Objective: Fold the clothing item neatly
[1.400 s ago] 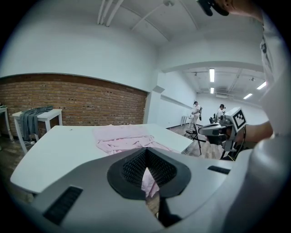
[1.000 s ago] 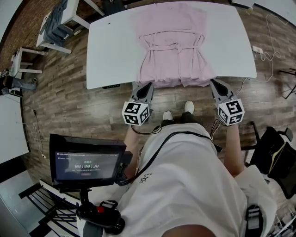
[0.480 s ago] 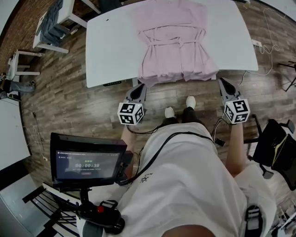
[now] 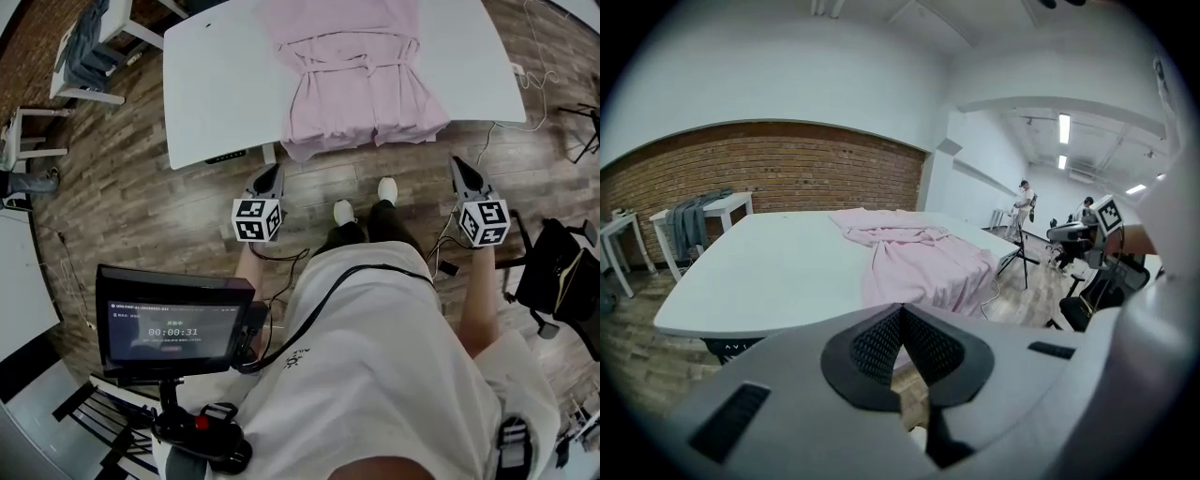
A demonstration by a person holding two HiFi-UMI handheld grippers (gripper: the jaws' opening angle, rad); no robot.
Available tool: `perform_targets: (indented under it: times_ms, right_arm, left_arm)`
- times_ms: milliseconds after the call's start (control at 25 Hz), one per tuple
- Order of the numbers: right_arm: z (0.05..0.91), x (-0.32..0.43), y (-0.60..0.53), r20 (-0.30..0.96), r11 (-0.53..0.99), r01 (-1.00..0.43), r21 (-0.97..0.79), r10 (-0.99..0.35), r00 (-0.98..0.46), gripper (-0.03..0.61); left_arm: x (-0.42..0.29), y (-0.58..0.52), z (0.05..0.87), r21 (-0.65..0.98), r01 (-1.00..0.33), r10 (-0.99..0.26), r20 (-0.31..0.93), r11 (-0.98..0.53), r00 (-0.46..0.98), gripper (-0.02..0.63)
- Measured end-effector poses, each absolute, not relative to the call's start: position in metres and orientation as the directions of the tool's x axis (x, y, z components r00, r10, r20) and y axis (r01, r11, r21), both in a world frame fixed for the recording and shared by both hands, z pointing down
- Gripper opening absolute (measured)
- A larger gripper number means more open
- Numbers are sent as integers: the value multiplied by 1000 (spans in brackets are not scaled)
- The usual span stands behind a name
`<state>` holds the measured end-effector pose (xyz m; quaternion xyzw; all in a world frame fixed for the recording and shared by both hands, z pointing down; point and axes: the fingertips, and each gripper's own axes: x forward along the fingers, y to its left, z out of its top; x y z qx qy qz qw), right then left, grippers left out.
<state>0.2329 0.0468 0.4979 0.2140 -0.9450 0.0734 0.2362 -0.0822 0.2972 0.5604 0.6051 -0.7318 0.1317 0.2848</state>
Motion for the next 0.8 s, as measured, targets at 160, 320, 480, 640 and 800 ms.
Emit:
perform_targets:
  times_ms: [160, 320, 480, 640, 800]
  right_arm:
    - [508, 240, 49, 494, 892, -450, -41, -374, -785, 5]
    - [522, 243, 44, 513, 900, -435, -41, -354, -782, 5]
    - [535, 243, 30, 526, 911, -410, -45, -327, -785, 5]
    - [551, 244, 19, 531, 919, -390, -62, -300, -792, 5]
    - [584, 248, 9, 559, 926, -370, -78, -266, -785, 5]
  left_arm:
    - [-91, 305, 580, 133, -958, -788, 602, 255, -126, 2]
    - [-91, 305, 602, 119, -964, -766, 634, 239, -111, 3]
    - [-92, 295, 615, 118, -964, -743, 662, 237, -101, 3]
    - [-88, 293, 638, 82, -970, -693, 713, 229, -103, 12]
    - [-91, 290, 666, 37, -966, -651, 745, 254, -143, 95]
